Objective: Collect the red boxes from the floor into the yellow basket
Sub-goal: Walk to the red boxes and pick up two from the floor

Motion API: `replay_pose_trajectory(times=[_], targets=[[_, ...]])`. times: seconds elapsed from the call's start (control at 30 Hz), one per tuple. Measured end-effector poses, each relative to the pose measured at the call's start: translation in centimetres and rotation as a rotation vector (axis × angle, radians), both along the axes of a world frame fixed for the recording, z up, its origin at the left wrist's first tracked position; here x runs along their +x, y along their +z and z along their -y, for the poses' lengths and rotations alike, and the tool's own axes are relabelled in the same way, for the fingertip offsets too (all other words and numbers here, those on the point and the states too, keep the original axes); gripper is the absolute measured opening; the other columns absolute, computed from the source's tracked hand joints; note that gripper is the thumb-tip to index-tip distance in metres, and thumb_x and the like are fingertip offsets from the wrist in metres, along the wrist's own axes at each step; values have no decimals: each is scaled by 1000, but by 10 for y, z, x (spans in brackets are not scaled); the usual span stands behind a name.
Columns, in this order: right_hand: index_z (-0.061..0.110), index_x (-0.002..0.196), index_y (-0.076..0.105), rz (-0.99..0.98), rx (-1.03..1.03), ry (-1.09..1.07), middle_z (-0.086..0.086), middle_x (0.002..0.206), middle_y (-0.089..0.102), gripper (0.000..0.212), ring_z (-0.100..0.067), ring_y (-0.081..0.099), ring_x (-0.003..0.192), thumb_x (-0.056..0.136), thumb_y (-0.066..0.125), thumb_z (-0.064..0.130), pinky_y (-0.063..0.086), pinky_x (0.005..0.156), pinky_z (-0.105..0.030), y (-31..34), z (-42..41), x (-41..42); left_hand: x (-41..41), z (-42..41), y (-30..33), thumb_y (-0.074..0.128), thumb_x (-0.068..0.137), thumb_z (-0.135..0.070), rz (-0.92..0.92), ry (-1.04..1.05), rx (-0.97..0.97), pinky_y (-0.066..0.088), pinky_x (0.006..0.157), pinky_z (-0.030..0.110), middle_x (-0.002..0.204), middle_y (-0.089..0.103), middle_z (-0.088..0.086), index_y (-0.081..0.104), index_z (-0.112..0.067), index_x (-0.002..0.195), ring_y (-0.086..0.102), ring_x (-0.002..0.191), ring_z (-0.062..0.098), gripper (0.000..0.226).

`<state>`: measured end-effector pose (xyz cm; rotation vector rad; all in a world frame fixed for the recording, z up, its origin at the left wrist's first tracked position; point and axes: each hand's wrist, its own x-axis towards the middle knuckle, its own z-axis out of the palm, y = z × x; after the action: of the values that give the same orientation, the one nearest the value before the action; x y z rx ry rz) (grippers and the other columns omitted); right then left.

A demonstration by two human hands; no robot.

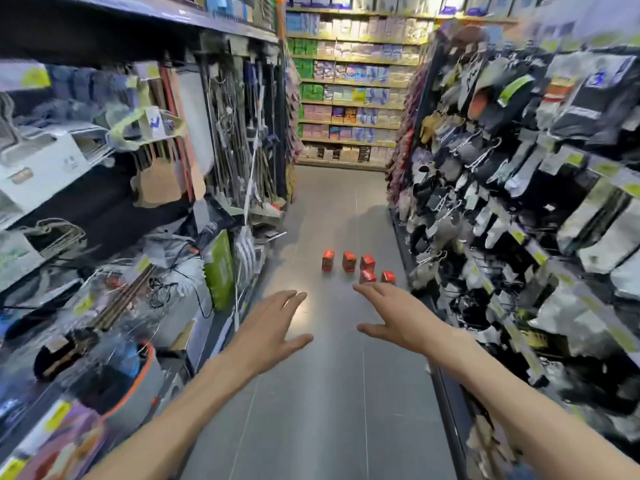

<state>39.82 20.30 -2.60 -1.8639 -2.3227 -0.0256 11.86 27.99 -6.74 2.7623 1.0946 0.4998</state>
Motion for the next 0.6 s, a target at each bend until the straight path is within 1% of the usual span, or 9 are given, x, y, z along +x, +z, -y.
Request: replay_pose_trajectory(times=[0.1,0.2,0.33,0.4,0.47,0.5,0.6], targets=[[19,147,37,16,-2,-40,-4,136,53,75,-26,52,120,86,65,52,44,97,-38,11,-70,28,30,-81,11,57,88,-61,-8,-41,16,26,115,33,152,40,4,32,-20,152,35,140,23,80],[21,149,34,-2,13,-96,-2,135,52,75,-24,51,119,87,64,52,43,96,-35,20,-138,58,66,-163,18,55,88,-62,-12,-70,23,25,116,35,153,38,3,32,-20,152,34,141,22,80],[21,148,35,-42,-10,-130,-2,136,51,76,-24,51,122,85,66,50,45,98,-39,12,-230,108,119,-266,13,43,83,-69,-13,-97,22,28,114,35,150,42,4,37,-19,149,37,139,23,83],[21,149,35,-55,-20,-140,-3,134,53,77,-25,50,122,85,67,49,44,99,-38,3,-281,137,148,-318,10,50,85,-65,-7,-115,31,29,112,34,149,44,3,38,-19,148,39,137,22,79],[21,148,37,-55,-14,-156,-3,128,55,75,-25,53,115,84,67,48,45,95,-37,-6,-332,165,177,-369,4,60,87,-58,2,-121,37,28,109,31,148,44,2,38,-20,148,40,135,22,75],[21,146,39,-53,-1,-161,-3,128,55,73,-26,54,115,85,67,47,45,95,-37,-9,-359,181,192,-396,2,60,88,-57,0,-120,41,27,109,30,148,44,2,38,-20,148,40,135,23,74],[17,146,40,-73,22,-173,-4,138,52,71,-25,50,123,87,66,48,40,99,-33,-11,-438,226,237,-475,-2,53,86,-61,-5,-119,22,29,109,33,146,46,4,39,-20,146,42,133,25,74]])
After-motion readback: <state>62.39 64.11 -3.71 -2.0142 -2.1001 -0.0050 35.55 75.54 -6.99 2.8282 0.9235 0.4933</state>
